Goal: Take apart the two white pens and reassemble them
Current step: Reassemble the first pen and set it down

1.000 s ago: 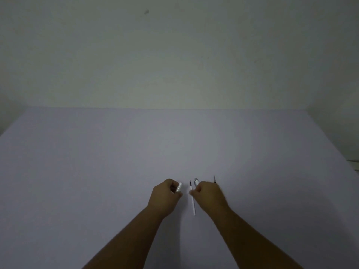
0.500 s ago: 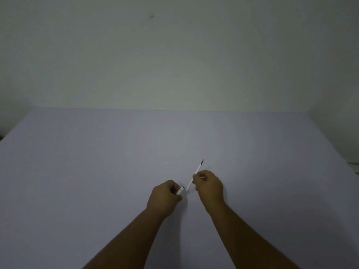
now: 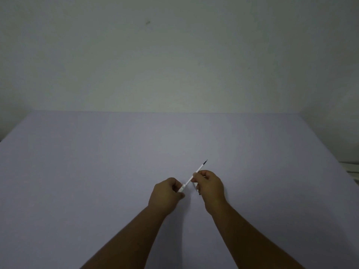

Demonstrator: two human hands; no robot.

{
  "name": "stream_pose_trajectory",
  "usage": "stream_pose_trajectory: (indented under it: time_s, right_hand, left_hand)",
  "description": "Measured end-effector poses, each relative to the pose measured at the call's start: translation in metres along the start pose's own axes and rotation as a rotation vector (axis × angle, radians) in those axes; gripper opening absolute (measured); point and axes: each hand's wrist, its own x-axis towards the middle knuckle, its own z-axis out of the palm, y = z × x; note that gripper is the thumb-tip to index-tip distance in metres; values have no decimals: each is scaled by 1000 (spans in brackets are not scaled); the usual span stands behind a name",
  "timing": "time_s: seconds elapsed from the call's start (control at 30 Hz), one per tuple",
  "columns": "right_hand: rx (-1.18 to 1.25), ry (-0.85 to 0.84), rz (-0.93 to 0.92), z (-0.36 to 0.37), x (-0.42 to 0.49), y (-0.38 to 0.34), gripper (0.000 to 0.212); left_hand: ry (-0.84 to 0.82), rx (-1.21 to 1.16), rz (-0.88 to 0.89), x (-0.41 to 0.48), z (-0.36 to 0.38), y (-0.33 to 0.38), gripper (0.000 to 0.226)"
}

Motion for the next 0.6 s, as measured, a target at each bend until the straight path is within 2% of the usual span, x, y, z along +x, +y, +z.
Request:
stream_pose_trajectory:
  time_s: [0.17, 0.23, 0.33, 0.5, 0.6]
  right_hand:
    - [3, -130, 49, 3, -3, 4, 13]
    - [53, -82, 97, 3, 1, 0, 18]
    - [175, 1, 64, -3, 8, -8, 17]
    - [-19, -193, 18, -6, 11, -11, 14]
    - [0, -212, 38, -6, 14, -11, 14]
  left_hand:
    - [3, -27, 29, 1, -2, 3, 14]
    - [-4, -25, 26, 2, -3, 3, 15]
    - [-24, -6, 25, 3, -3, 3, 15]
    - [-17, -29, 44, 5, -1, 5, 15]
    - [-22, -40, 47, 8, -1, 3, 16]
